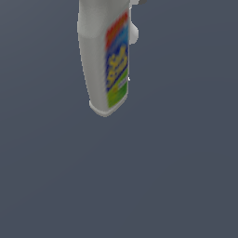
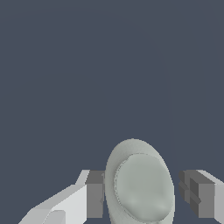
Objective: Pick up the object and move it to a goal position.
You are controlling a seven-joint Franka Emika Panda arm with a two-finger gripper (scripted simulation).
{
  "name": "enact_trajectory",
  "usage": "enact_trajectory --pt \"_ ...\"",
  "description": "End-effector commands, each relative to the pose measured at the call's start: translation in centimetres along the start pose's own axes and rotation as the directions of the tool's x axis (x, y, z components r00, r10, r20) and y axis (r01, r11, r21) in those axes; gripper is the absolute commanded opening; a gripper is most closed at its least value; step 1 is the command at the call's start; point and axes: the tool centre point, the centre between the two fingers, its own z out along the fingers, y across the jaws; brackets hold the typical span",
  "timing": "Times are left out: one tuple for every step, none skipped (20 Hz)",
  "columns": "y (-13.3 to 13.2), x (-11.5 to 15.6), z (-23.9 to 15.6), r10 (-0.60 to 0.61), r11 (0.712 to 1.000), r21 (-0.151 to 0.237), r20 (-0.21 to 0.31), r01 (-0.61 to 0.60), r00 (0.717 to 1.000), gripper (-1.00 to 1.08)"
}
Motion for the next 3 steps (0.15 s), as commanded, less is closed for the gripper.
enact_trajectory --pt "0.16 0.28 -0.82 0.004 1.000 0.009 -0.011 -0.004 1.000 -1.00" --pt "0.15 0.28 -0.83 0.004 1.000 0.009 -0.011 -0.004 1.000 -1.00" --pt "0.15 0.29 -0.83 0.004 1.000 0.009 -0.011 -0.004 1.000 -1.00"
